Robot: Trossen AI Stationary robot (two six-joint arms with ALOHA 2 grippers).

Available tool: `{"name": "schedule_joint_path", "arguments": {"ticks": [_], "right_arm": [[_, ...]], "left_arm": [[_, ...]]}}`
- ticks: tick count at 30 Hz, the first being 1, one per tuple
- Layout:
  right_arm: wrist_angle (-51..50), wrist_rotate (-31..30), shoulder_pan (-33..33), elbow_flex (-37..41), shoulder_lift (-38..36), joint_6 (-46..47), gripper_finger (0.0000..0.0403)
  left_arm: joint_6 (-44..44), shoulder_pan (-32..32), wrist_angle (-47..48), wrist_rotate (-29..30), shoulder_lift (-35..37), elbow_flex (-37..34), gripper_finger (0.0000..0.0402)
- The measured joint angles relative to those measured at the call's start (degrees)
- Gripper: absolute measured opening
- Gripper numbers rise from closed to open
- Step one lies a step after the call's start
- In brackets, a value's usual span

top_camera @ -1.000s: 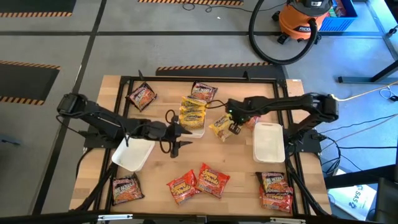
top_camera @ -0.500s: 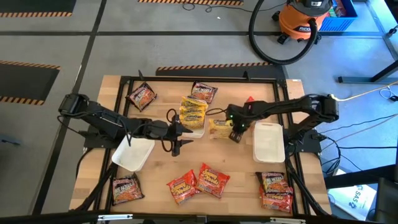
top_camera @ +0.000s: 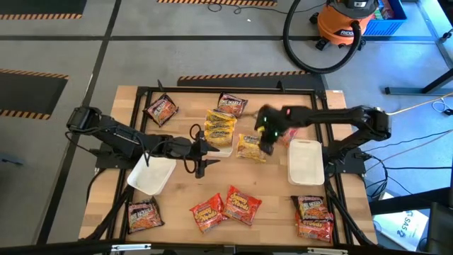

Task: Sort Maruchan noodles
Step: Put the yellow noodle pack into the center white bin

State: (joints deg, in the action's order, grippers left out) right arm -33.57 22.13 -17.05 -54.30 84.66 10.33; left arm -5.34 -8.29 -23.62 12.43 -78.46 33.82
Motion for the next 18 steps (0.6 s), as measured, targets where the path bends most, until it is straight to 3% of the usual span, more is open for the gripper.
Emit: {"name": "schedule_joint_path", "arguments": {"ticks": [11,14,18], "right_arm": [[10.2,10.8,-15.0,-0.3,6.5,-3.7,0.0014],[9.8,11.9,-17.9,-0.3,8.2,-5.6,0.0064],[9.6,12.0,-19.6,-0.3,11.2,-5.9,0.0174]], "left_arm": [[1.3,0.0,-0.2,0.3,0.0,0.0,0.0192],[1.3,0.0,-0.2,0.2,0.0,0.0,0.0192],[1.3,0.0,-0.2,0.2,0.0,0.0,0.0192]]}}
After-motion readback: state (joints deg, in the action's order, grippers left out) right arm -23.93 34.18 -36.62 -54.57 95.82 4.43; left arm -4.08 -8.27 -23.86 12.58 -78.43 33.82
